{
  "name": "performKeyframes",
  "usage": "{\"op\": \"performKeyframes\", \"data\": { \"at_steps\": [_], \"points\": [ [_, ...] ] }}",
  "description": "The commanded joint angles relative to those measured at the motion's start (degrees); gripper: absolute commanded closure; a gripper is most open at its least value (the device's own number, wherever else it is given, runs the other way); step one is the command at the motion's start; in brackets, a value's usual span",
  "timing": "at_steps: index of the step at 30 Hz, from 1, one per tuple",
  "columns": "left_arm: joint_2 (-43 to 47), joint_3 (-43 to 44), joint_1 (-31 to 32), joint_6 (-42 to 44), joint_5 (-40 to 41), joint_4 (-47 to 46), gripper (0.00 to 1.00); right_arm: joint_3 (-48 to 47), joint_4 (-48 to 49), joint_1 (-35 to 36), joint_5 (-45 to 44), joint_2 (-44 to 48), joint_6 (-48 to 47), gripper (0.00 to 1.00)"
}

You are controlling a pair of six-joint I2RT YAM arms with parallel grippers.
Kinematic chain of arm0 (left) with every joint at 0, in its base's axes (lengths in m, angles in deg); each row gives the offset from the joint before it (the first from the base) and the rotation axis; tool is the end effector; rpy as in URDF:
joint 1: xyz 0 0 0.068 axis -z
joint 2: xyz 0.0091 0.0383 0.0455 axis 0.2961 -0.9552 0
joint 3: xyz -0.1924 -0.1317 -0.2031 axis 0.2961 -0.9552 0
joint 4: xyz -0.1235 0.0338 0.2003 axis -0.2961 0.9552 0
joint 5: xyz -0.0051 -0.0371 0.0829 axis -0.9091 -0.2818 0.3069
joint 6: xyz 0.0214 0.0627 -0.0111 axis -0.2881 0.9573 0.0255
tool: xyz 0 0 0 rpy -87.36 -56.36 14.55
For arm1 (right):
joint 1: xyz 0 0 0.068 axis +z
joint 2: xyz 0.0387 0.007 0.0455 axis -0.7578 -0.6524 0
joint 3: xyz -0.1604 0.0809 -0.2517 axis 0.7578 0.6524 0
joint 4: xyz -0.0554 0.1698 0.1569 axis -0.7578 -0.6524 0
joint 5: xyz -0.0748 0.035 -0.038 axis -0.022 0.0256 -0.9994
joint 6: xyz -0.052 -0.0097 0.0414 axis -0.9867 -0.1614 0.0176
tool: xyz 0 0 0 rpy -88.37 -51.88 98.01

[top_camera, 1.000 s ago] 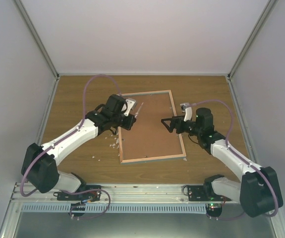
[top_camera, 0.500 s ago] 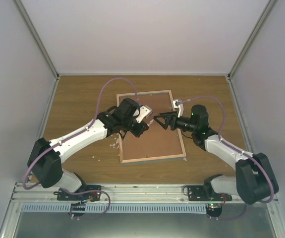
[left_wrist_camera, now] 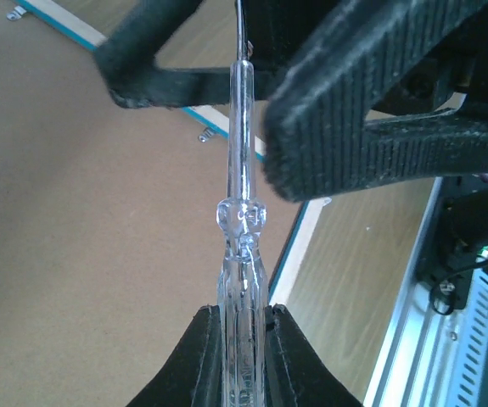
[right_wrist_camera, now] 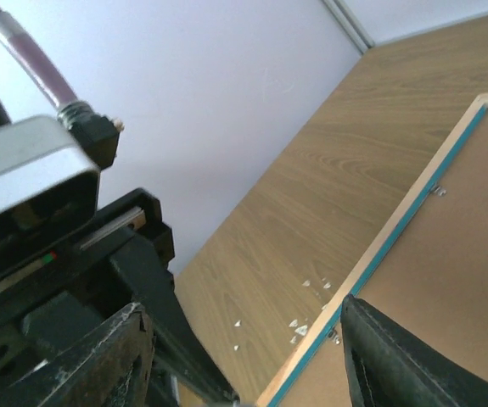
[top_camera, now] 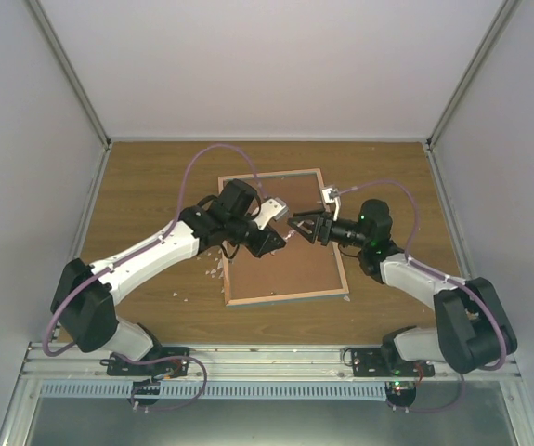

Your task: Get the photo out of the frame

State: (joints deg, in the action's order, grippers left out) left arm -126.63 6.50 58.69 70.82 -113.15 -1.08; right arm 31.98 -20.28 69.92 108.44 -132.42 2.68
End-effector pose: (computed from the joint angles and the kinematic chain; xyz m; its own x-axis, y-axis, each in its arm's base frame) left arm 0.2109 -0.2162 0.3166 -0.5954 0.4533 -0.6634 0.7810 0.5202 -0.3456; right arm 0.2240 0.1283 0.2865 -0.7126 0.1961 -0.6736 -0.6196 0.2747 0.7353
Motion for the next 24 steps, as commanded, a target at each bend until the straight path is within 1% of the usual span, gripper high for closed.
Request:
{"op": "performKeyframes", "data": {
  "at_steps": [1,4,10,11,18,21,24],
  "points": [
    [-0.1,1.0,-2.9,-2.2,-8.2,-2.0,1.0,2.7,8.9,-1.5,4.4,-1.1,3.6,0.4],
    [-0.3,0.4,-3.8,-3.1,-11.1,-2.9,1.0,3.8,12.8,-1.8,5.3,-1.4,5.8,0.42],
    [-0.8,-0.5,-5.0,-4.8,-16.1,-4.9,1.0,3.9,13.7,-1.8,5.6,-1.8,5.4,0.47],
    [-0.8,-0.5,-5.2,-4.9,-16.7,-5.0,1.0,3.9,13.8,-1.8,5.6,-2.0,5.4,0.49],
    [-1.0,-1.5,-5.5,-5.4,-18.7,-5.8,1.0,4.4,16.1,-1.8,5.4,-3.1,6.9,0.56],
    [-1.1,-1.9,-5.6,-5.3,-19.2,-5.8,1.0,4.9,17.6,-1.9,5.2,-3.1,7.8,0.61],
    [-1.0,-2.3,-5.7,-5.5,-19.2,-5.9,1.0,5.1,18.2,-2.0,5.1,-2.9,8.3,0.62]
  ]
}}
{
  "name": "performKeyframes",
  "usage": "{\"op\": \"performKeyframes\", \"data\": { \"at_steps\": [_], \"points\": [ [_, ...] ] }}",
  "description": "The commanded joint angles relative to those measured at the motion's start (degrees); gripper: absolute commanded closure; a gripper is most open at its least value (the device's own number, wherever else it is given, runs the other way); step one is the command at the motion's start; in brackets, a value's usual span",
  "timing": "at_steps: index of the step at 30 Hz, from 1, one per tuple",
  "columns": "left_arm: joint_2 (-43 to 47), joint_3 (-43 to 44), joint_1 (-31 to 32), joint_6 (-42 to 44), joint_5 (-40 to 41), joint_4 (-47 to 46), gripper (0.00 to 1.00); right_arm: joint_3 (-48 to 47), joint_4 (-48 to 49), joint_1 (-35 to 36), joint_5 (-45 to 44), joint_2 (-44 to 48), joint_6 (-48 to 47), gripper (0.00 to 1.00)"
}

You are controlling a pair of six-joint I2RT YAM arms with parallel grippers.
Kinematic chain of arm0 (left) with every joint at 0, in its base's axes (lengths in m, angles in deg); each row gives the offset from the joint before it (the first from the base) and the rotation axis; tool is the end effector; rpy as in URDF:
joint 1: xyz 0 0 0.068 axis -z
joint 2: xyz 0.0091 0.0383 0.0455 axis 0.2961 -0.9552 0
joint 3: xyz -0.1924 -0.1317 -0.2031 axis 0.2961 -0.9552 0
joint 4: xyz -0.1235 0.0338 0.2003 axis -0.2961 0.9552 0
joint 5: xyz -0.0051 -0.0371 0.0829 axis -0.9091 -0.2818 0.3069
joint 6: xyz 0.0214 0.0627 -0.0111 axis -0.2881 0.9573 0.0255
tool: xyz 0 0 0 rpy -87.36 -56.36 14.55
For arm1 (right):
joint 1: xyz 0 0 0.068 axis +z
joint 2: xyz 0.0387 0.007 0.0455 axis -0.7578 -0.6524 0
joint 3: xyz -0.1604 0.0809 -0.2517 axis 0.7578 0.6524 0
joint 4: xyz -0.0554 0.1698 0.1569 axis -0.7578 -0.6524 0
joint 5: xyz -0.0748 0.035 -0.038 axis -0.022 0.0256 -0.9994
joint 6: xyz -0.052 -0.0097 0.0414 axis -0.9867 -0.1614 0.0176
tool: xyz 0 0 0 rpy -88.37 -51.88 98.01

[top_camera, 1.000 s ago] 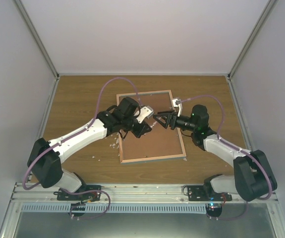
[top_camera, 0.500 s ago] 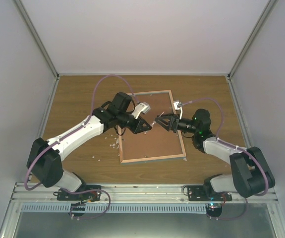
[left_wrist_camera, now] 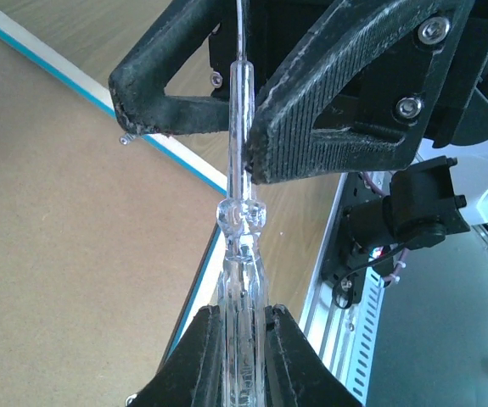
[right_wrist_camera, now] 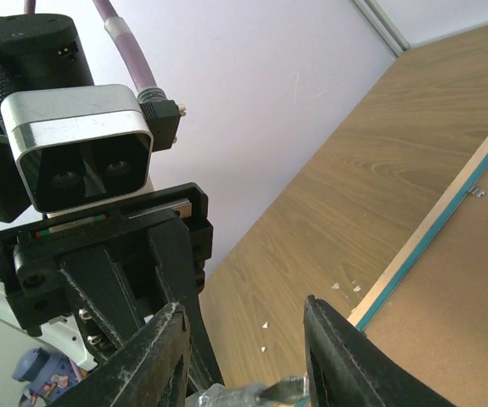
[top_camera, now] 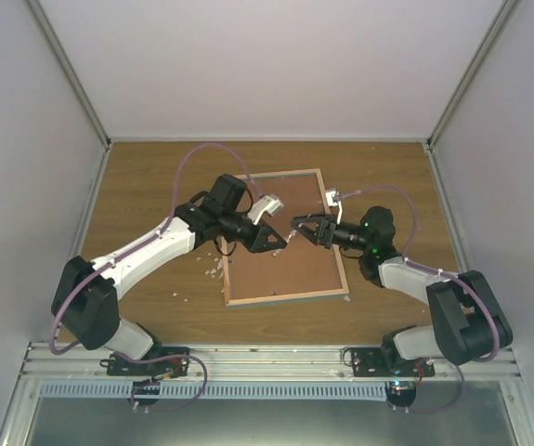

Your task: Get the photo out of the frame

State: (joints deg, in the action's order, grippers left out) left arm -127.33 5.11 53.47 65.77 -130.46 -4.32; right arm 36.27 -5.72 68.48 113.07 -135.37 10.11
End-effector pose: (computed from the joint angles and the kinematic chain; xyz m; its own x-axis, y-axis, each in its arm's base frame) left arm 0.2208 -0.2063 0.3167 -0.6921 0.3713 -0.6190 0.7215 0.3825 -0.5772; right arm 0.2238 0.1243 0.2793 -0.7264 0.2169 -0.6522 -0.6276 0.1776 0.7581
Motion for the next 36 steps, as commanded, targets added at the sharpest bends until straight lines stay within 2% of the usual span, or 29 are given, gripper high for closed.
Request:
{"op": "performKeyframes", "data": {
  "at_steps": [1,3,8,13,15,16,24,30,36],
  "points": [
    [-0.3,-1.0,-0.5,-0.5,-2.1,-2.8,1.0,0.8,3.6,-0.7,0.5,0.1,0.9,0.62],
    [-0.4,-1.2,-0.7,-0.7,-2.5,-2.9,1.0,1.0,3.4,-0.8,0.7,0.2,0.8,0.63],
    [-0.6,-1.6,-0.9,-1.0,-2.5,-3.5,1.0,1.3,3.3,-1.1,0.3,0.4,1.4,0.72],
    [-0.5,-2.2,-0.8,-1.4,-1.1,-4.5,1.0,0.6,0.6,-1.0,-0.3,0.7,1.8,0.89],
    [-0.1,-2.6,-0.7,-1.6,0.0,-5.2,0.95,0.4,-1.2,-1.0,-1.3,1.5,1.9,0.99],
    [0.2,-2.9,-0.5,-1.8,0.8,-5.7,0.94,0.3,-2.4,-0.9,-2.1,1.8,2.0,1.0],
    [4.3,-5.7,4.3,-2.1,13.7,-12.4,0.6,-1.4,-14.1,-0.8,-8.1,4.9,5.1,1.0],
    [6.2,-8.2,11.1,1.4,28.6,-18.7,0.39,-2.2,-20.0,-0.6,-11.3,5.8,11.5,1.0],
    [7.9,-13.6,13.2,2.3,35.0,-27.4,0.32,-0.2,-20.0,-0.7,-13.9,8.2,19.4,1.0]
  ]
}}
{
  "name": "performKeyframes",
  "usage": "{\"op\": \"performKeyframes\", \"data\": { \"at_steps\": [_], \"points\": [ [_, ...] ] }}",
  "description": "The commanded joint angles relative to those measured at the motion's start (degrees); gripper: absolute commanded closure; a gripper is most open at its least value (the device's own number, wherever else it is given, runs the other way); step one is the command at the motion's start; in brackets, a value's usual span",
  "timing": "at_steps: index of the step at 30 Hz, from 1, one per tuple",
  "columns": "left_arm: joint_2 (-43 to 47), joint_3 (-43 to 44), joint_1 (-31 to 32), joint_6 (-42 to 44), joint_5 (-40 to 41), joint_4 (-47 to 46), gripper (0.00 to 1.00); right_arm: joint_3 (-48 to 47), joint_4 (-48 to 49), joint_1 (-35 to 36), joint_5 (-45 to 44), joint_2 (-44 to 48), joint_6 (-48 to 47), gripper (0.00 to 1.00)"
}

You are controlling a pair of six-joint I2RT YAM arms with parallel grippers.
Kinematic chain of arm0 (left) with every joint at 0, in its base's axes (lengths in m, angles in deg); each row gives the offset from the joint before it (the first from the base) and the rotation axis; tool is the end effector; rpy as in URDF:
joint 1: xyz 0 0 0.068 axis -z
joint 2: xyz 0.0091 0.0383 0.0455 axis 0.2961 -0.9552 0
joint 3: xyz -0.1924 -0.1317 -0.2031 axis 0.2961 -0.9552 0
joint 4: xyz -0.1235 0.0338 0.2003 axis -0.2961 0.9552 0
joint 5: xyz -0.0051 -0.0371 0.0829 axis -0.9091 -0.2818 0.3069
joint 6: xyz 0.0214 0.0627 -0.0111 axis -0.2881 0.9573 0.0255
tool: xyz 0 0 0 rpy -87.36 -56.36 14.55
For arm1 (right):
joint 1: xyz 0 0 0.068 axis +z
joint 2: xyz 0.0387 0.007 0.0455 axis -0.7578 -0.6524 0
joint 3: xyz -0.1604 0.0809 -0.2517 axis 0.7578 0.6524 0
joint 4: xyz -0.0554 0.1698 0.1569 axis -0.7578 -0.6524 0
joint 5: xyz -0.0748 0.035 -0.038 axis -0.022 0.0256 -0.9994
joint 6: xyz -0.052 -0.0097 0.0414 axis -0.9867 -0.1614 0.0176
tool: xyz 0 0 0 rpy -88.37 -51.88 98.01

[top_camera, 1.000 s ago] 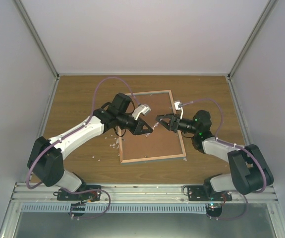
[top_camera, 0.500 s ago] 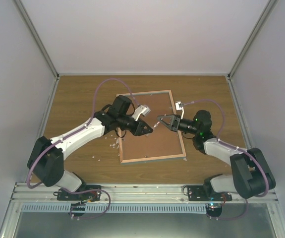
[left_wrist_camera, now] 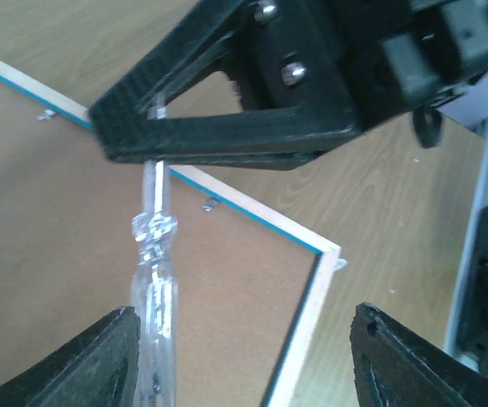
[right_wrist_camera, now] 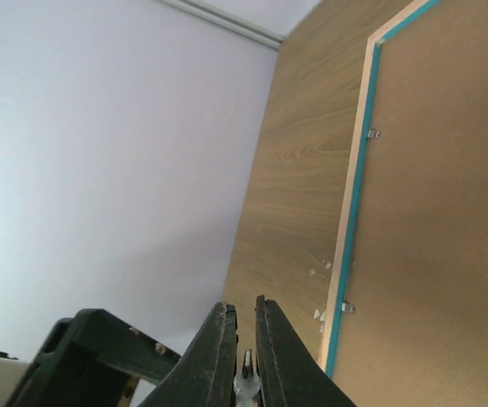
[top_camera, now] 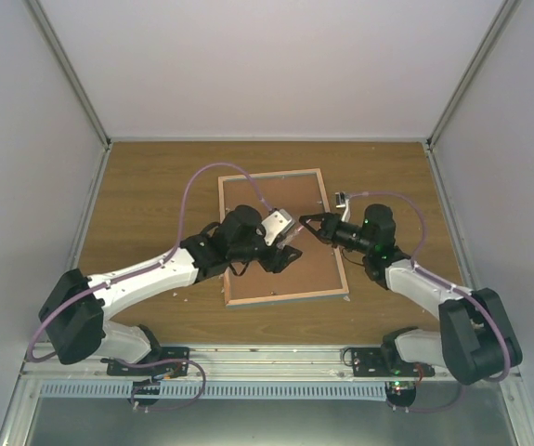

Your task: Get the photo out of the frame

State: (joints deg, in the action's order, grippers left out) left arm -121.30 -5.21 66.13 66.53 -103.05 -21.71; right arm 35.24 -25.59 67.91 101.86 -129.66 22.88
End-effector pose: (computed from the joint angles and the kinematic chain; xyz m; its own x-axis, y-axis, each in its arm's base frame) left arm 0.1827 -0.2300 0.3090 -0.4685 0.3391 -0.8158 0.8130 0.5268 -0.2480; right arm 0.2180 0.1124 0.2691 -0.8639 0.3907 -0.3178 -0.2175 0.2796 0.9352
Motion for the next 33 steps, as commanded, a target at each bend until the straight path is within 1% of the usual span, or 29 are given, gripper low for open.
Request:
{"op": "performKeyframes", "data": {
  "at_steps": [1,7,10,15,18,22,29,33],
  "points": [
    [2.1,-4.3,0.6,1.5,8.1,-11.9,0.31,1.1,0.4,-0.1,-2.7,2.9,7.6,1.0],
    [2.4,-8.7,0.3,0.1,8.9,-18.7,0.29,1.4,1.5,-0.1,-1.1,3.6,10.4,0.99],
    [2.8,-10.9,-0.3,-1.1,6.1,-23.2,0.31,1.6,0.9,0.0,-1.3,4.4,10.7,1.0],
    [3.8,-15.1,-2.6,-5.3,-0.8,-32.4,0.38,3.1,2.8,-0.1,-1.1,5.0,13.0,0.99],
    [3.9,-16.6,-3.4,-6.7,-3.3,-35.9,0.4,3.8,4.1,-0.1,-0.4,4.7,14.1,0.99],
    [3.4,-17.1,-3.8,-7.1,-4.9,-38.2,0.45,4.4,5.7,0.0,0.2,4.7,15.4,1.0],
    [1.6,-17.5,-3.9,-7.8,-5.8,-40.5,0.48,4.9,7.7,-0.1,0.5,4.8,17.1,0.99],
    [1.1,-17.6,-4.1,-8.1,-6.0,-41.1,0.49,5.5,9.0,-0.1,0.6,4.9,18.2,0.99]
  ]
}}
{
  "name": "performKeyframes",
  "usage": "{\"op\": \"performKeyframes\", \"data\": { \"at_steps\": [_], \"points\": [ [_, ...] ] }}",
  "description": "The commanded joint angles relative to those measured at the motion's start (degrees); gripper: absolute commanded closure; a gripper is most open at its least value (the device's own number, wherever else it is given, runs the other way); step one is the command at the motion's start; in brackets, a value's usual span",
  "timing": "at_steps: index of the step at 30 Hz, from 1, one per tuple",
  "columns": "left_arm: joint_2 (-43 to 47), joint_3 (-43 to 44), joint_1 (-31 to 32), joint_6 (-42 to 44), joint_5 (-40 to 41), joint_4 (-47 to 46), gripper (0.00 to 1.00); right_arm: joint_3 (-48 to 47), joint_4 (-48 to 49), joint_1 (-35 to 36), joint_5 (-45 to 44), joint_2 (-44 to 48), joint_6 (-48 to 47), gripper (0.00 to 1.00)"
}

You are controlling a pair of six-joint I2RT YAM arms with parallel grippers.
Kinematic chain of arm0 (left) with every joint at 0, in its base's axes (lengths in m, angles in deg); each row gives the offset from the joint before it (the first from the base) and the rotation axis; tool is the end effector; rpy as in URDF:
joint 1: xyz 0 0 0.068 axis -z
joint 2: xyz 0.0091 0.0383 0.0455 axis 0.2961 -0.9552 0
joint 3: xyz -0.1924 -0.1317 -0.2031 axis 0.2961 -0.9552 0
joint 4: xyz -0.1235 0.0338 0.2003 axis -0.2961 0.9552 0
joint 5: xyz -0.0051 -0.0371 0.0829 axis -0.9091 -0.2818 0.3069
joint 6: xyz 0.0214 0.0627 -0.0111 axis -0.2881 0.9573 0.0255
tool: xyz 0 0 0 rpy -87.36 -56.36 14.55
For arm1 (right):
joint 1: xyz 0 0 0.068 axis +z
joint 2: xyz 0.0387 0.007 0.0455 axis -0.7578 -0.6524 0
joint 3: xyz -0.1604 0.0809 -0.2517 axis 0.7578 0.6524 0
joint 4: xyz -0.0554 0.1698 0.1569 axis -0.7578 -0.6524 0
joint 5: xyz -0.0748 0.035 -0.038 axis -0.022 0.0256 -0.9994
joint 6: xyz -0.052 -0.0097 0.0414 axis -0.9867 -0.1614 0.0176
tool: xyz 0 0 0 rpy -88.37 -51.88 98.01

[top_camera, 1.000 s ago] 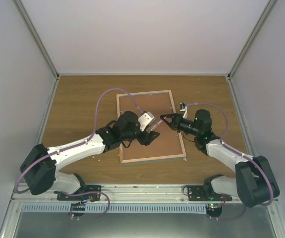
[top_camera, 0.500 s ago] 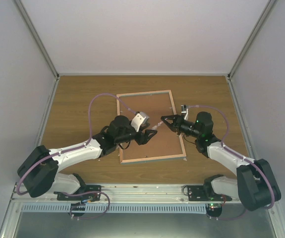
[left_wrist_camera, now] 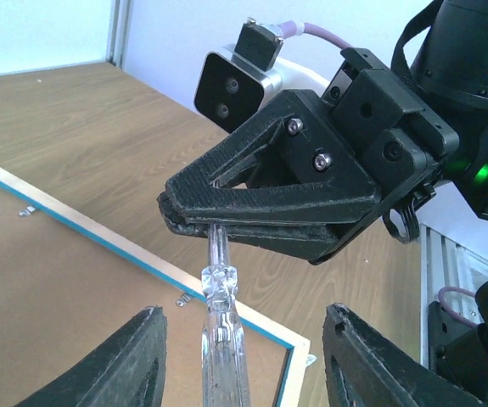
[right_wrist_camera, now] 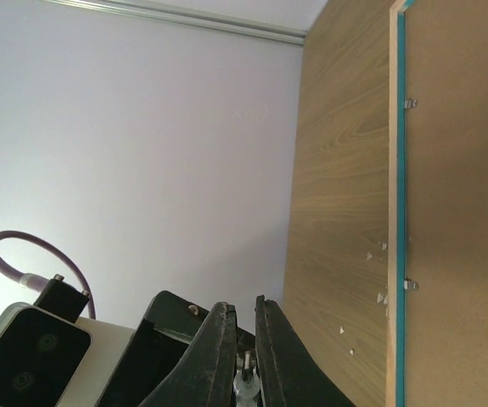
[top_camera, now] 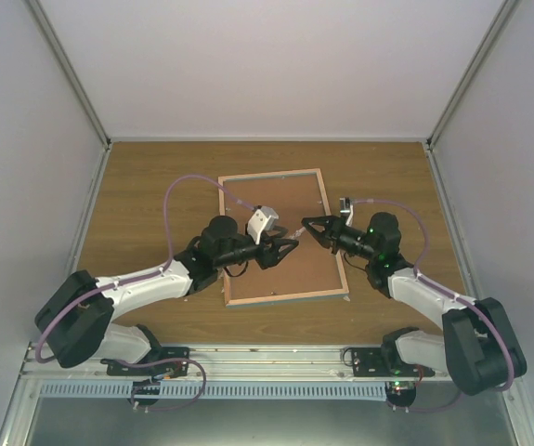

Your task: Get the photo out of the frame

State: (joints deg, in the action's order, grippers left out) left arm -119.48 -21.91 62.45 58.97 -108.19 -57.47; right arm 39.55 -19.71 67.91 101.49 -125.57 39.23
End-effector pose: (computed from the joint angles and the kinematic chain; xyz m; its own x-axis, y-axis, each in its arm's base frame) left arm 0.1872 -0.2144 0.2928 -0.3765 0.0270 -0.9260 0.8311 0.4515 -0.3248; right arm 0.2004 0.1062 0.2723 -0.8801 0.4616 -0.1109 -0.0575 0.1282 0.9901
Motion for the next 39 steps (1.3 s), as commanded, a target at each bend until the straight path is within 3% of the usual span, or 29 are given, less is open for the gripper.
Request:
{"op": "performKeyframes", "data": {
  "at_steps": [1,23,27,33,35,39],
  "points": [
    [-0.9,-0.9,-0.5,-0.6,-0.7,-5.3,0.49,1.3,3.5,-0.1,1.0,0.7,2.1,0.99],
    [-3.3,-1.0,-0.7,-2.8,0.3,-7.1,0.6,1.9,4.2,0.1,0.9,1.1,2.8,1.0],
    [-3.7,-0.7,-0.7,-2.9,0.0,-7.3,0.72,2.0,4.4,0.1,0.9,1.2,3.0,0.99],
    [-3.5,-0.8,-0.7,-2.7,-0.4,-7.4,0.98,2.0,4.3,0.1,0.7,1.4,2.7,0.99],
    [-3.1,-0.9,-0.7,-2.6,-0.1,-6.9,1.0,1.8,3.4,0.1,0.6,1.2,1.5,0.99],
    [-1.8,-0.1,-1.0,-2.5,1.6,-2.8,1.0,0.7,0.1,-1.3,1.4,0.3,-3.1,0.85]
  ]
}}
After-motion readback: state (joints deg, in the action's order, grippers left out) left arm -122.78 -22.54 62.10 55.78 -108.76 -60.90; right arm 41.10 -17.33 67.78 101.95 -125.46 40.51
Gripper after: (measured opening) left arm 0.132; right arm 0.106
